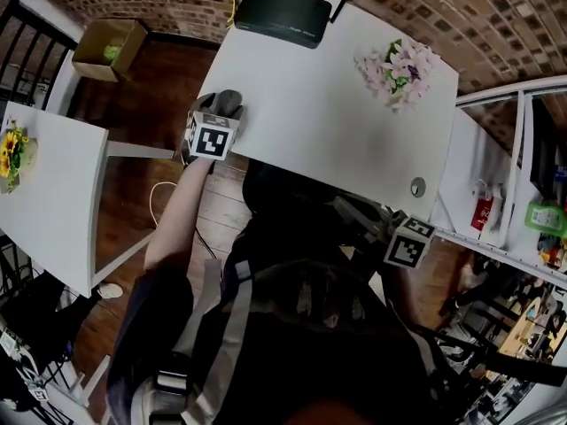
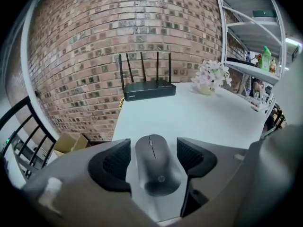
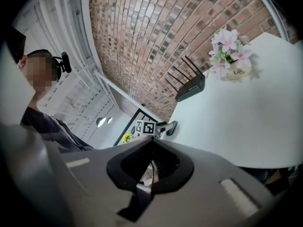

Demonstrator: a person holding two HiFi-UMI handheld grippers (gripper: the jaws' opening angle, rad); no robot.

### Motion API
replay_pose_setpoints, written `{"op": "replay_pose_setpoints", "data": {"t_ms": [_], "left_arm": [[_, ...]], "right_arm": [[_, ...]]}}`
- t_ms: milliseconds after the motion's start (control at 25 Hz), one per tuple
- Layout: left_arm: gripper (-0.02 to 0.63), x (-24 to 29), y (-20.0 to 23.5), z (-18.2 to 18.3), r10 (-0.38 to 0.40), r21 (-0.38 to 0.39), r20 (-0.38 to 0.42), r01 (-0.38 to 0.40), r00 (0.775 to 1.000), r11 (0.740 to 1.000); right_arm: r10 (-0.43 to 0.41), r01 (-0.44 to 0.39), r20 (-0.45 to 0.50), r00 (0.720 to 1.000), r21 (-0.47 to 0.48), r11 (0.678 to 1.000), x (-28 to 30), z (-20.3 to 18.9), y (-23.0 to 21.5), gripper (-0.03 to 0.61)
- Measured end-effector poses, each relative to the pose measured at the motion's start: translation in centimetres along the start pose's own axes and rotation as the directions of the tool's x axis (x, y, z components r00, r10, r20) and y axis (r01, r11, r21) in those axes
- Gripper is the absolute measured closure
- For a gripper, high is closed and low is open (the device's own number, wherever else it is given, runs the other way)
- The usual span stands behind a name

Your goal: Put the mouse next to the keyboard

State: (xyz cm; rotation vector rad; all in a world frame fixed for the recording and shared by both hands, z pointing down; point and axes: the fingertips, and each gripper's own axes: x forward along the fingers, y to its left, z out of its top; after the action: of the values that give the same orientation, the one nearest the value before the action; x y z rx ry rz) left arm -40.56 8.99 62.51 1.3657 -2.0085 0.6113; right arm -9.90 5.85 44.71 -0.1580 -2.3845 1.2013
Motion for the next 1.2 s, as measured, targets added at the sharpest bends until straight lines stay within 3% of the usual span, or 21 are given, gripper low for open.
{"op": "replay_pose_setpoints", "data": {"t_ms": [160,440,760,920,1120,1200], "left_arm": [[0.301,1.2,-0.1,-1.5,0.020,0.014,-0.062,-0.020,0.998,1.000],[0.310,1.9,-0.1,-2.4,0.075,-0.011,-0.069,-0.076,0.995,0.997],[0.313,2.1,-0.4,-2.4,0.086,-0.043,-0.077,-0.090,0.993,0.995],[0.310,1.7,-0.7,-2.9,0.076,-0.049,-0.088,-0.080,0.993,0.996],[0.308,1.5,-0.8,-3.0,0.039,-0.146,-0.032,-0.043,0.999,0.988],[0.308,1.3,-0.9,-2.8,0.032,-0.143,-0.027,-0.035,0.999,0.989]], "right_arm": [[0.000,-0.001,0.036,0.999,0.023,1.000,-1.7,0.5,-1.2,0.575],[0.012,-0.013,0.050,0.999,0.034,0.999,-4.4,0.7,-2.5,0.575],[0.002,-0.004,0.062,0.998,0.035,0.999,-7.3,0.5,-3.7,0.575],[0.003,-0.005,0.070,0.998,0.034,0.999,-7.9,0.3,-3.5,0.575],[0.002,-0.004,0.070,0.998,0.024,1.000,-7.9,0.1,-3.0,0.575],[-0.002,0.001,0.068,0.998,0.020,1.000,-7.8,-0.1,-2.9,0.575]]}}
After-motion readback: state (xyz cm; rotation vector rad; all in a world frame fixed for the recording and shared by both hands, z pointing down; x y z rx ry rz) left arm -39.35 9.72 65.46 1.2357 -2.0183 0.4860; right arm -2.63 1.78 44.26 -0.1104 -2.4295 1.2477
